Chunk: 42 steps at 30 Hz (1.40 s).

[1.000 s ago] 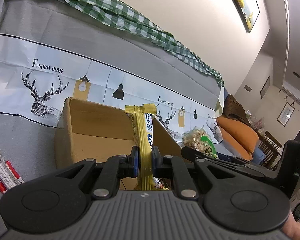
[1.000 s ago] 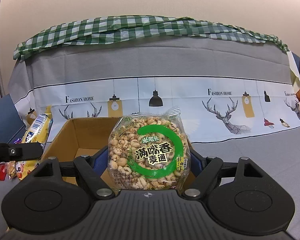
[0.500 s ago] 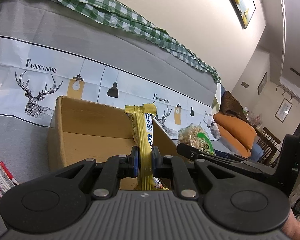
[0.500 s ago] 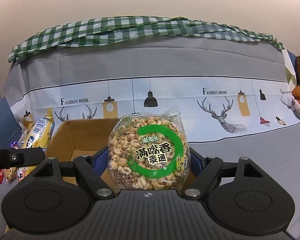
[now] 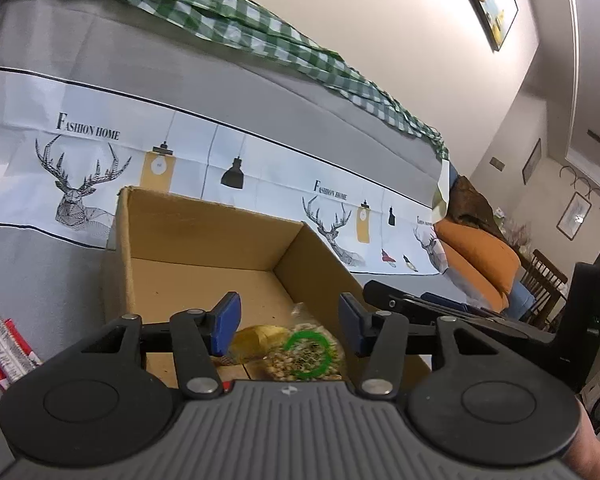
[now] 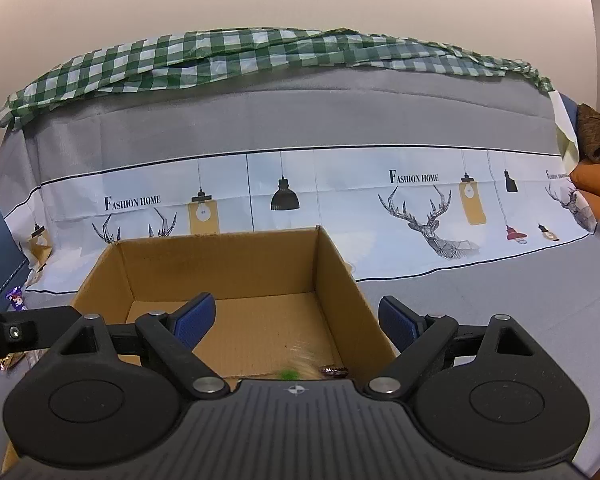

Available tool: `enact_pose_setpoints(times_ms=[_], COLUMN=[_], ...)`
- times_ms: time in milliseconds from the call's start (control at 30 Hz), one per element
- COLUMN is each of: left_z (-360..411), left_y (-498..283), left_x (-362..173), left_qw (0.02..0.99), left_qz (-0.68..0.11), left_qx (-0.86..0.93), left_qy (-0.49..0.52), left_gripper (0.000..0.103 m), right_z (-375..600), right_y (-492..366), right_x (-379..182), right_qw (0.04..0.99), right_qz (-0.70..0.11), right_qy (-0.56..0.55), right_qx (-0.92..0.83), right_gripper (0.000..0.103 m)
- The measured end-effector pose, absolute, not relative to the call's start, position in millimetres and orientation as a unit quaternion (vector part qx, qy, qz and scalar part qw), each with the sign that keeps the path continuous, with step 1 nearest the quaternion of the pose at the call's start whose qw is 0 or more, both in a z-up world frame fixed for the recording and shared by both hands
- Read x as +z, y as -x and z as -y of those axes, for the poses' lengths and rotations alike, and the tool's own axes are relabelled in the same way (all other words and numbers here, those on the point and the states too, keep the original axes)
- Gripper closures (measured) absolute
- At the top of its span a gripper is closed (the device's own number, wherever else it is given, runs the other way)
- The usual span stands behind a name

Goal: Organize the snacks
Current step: 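Move both tools back from the box toward the remaining snacks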

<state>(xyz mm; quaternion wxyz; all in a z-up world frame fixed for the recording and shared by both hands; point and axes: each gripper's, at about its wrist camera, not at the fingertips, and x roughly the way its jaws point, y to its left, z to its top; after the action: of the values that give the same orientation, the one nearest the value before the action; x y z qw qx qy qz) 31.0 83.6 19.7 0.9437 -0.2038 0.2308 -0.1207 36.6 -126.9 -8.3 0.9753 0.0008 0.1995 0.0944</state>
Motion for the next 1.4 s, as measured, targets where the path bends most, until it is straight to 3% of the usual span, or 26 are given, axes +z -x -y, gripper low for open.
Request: enact_pose_setpoints(times_ms=[200,267,367,467,733,867,1400], left_z=[-95.8,-101.8,-114.4,-134.3,-194.8,-247.2,-300.4], left_y=[-19.4,-15.2,-6.5,4.3,24.8,33.4,34.1], left_x=[23.6,23.7,25.6,28.0,20.9,7.1,-15.6], left_qw=[0.947,0.948,0.951,0.951,0.950,0.929,0.885], left_qz=[-0.227,-0.231,-0.233,-0.235,-0.295,-0.312,-0.343], left_qx=[-0.117,-0.112,-0.096,-0.073,-0.031,0.019,0.086], left_qy=[0.192,0.187,0.181,0.187,0.101,0.198,0.304], left_gripper=[0.072,0.082,0.083,0.083,0.083,0.083,0.082], right_z=[119.7,116.1,110.2,102.6,70.3,46.3,-80.4], right_y=[-33.4,-31.4,-28.5,-24.4,-6.7,5.6,62.0], right_x=[-7.7,-7.6,-7.8,-7.2,-4.3,-3.3,-41.8], right_qw=[0.975,0.975,0.973,0.970,0.963,0.957,0.914], right_qz=[-0.198,-0.196,-0.198,-0.201,-0.198,-0.194,-0.195], right_qy=[-0.002,-0.004,-0.008,-0.016,-0.018,0.004,0.101], right_qx=[0.099,0.103,0.116,0.135,0.182,0.216,0.340], right_gripper=[0.023,0.036,0.052,0.060,0.059,0.059,0.055])
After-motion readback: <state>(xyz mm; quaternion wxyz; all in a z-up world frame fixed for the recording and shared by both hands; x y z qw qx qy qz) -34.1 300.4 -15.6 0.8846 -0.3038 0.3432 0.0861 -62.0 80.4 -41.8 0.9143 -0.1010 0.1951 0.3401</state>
